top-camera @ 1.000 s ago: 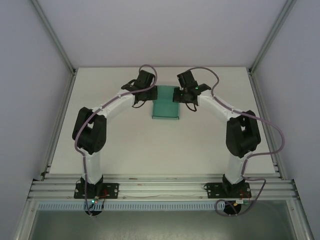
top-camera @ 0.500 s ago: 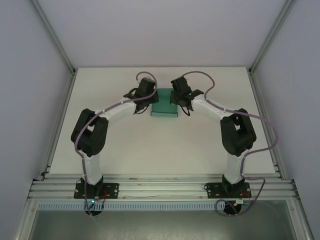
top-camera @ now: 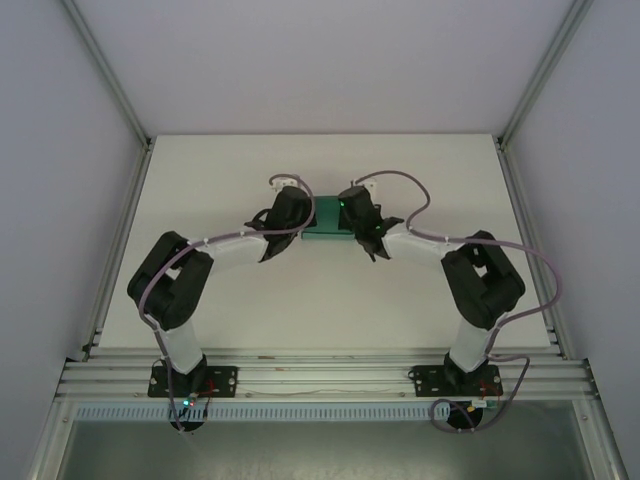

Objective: Assemble paper box

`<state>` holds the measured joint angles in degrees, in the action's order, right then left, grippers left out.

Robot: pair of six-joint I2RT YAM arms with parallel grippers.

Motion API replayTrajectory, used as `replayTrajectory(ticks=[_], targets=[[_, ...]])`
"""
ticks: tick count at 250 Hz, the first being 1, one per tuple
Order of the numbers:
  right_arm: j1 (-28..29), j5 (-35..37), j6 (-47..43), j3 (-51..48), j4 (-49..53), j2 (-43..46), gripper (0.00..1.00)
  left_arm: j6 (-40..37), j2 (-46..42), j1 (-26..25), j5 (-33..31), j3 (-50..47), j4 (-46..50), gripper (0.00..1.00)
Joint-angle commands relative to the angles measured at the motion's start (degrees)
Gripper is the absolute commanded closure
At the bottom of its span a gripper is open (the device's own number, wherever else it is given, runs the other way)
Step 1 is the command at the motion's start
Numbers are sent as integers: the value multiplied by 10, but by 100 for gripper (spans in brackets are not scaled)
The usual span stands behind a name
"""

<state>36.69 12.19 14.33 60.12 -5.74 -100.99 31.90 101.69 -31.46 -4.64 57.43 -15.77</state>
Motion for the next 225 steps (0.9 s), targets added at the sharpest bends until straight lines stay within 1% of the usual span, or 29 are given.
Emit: replayTrajectory(ticks=[1, 19, 48, 64, 84, 97, 108, 110, 120, 130, 142, 153, 167, 175, 190, 202, 225], targets=[[18, -7, -19, -64, -49, -3, 100, 19, -5, -31, 78, -61, -14, 100], [21, 2, -25, -88, -81, 0, 100, 19, -21, -32, 76, -86, -34, 100], [22, 10, -25, -112, -113, 3, 100, 9, -36, -34, 64, -94, -23, 100], [25, 14, -28, -115, -112, 3, 100, 5, -40, -37, 63, -93, -16, 100], [33, 40, -36, -117, -106, 3, 100, 0, -49, -40, 61, -92, 4, 100], [39, 57, -43, -117, -99, 4, 100, 0, -61, -41, 52, -90, 26, 82], [43, 72, -48, -116, -93, 4, 100, 0, -74, -42, 51, -89, 45, 79], [43, 72, -49, -117, -93, 4, 100, -10, -76, -43, 51, -88, 49, 79], [44, 76, -50, -117, -89, 6, 100, -14, -91, -43, 45, -89, 67, 72], [45, 79, -48, -119, -90, 6, 100, -15, -108, -44, 39, -91, 84, 68], [45, 79, -48, -124, -93, 7, 100, -18, -129, -44, 41, -97, 97, 58], [45, 81, -45, -126, -94, 8, 100, -24, -151, -45, 46, -104, 107, 54], [45, 80, -46, -130, -95, 8, 100, -27, -179, -45, 56, -108, 128, 43], [47, 79, -46, -132, -98, 8, 100, -25, -196, -45, 56, -108, 144, 36], [47, 78, -51, -135, -99, 9, 100, -24, -226, -45, 51, -104, 175, 19], [46, 78, -57, -135, -98, 9, 100, -16, -246, -44, 30, -94, 207, 1], [47, 78, -65, -135, -98, 6, 100, -5, -259, -34, -21, -49, 263, 0]])
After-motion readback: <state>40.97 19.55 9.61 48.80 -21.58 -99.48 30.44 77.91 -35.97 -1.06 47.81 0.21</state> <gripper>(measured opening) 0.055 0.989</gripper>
